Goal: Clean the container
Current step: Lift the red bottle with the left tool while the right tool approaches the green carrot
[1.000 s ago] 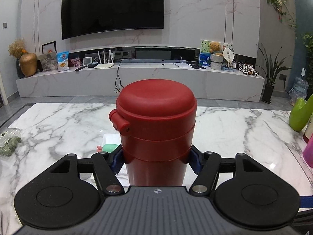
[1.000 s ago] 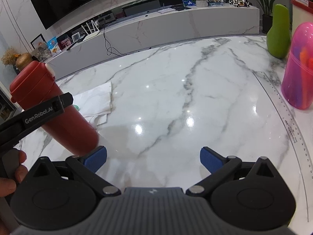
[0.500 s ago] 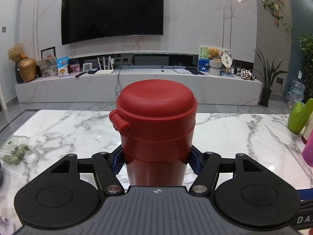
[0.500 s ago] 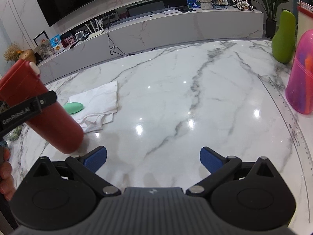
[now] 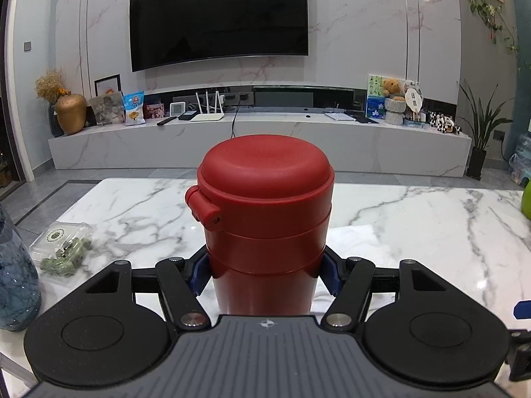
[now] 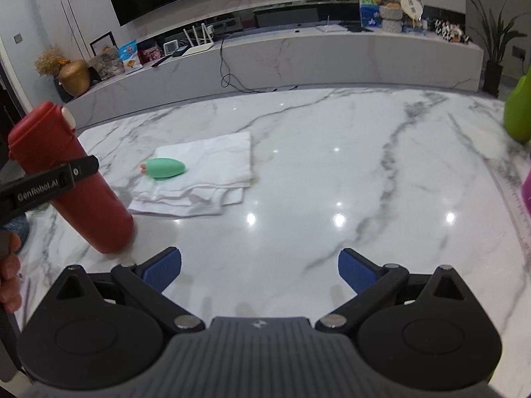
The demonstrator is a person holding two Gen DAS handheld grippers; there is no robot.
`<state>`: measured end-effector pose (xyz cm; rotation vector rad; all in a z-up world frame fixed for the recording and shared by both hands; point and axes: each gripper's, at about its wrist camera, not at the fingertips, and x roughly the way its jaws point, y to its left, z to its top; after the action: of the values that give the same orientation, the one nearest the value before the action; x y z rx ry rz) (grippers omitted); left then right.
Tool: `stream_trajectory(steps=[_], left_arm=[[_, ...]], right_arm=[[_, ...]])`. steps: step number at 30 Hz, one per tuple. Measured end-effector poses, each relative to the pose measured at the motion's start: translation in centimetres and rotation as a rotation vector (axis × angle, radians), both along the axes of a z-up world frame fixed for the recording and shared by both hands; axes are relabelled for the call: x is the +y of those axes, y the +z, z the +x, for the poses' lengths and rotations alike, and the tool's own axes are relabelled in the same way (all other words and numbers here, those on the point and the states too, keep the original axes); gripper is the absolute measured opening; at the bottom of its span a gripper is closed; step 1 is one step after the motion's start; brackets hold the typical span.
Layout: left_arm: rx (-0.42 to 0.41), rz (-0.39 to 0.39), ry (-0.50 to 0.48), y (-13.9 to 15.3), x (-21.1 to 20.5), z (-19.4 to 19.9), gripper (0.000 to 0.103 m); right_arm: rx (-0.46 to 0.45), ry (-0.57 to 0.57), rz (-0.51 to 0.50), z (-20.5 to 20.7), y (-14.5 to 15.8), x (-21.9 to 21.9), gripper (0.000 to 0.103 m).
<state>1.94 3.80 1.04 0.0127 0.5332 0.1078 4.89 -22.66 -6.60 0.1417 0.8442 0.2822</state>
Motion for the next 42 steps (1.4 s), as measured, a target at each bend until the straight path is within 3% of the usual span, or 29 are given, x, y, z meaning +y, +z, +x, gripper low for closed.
stream_trajectory(steps=[7,24,30,36,40,42], left_arm=[[0.012,-0.016,-0.013,-0.1,0.9,-0.5,0.062],[0.046,0.026,-0.003,-0.3,0.5,-0.2,0.064],[0.075,0.0,0.0,-0.8,0.6,-0.1,0.074],[0.133,-0.052,0.005,-0.5,1.2,-0.4,0.08],[0.185,-0.114,0.013,-0.5,1.6,-0.9,0.081],[0.201,-0.117,0.008,-0.4,1.5,-1.0,0.081]], right_arm=[[0.005,0.007,-0.01,0.1,-0.1,0.5,0.102],[0.008,0.017,-0.03,0.2,-0.2,1.2,0.102],[-0.002,0.026,-0.041,0.1,-0.3,1.6,0.102],[-0.08,0.041,-0.042,-0.4,0.1,1.6,0.101],[-0.109,0.09,-0.066,0.3,0.4,2.2,0.084],[-0.114,0.131,-0.076,1.2,0.7,2.8,0.082]])
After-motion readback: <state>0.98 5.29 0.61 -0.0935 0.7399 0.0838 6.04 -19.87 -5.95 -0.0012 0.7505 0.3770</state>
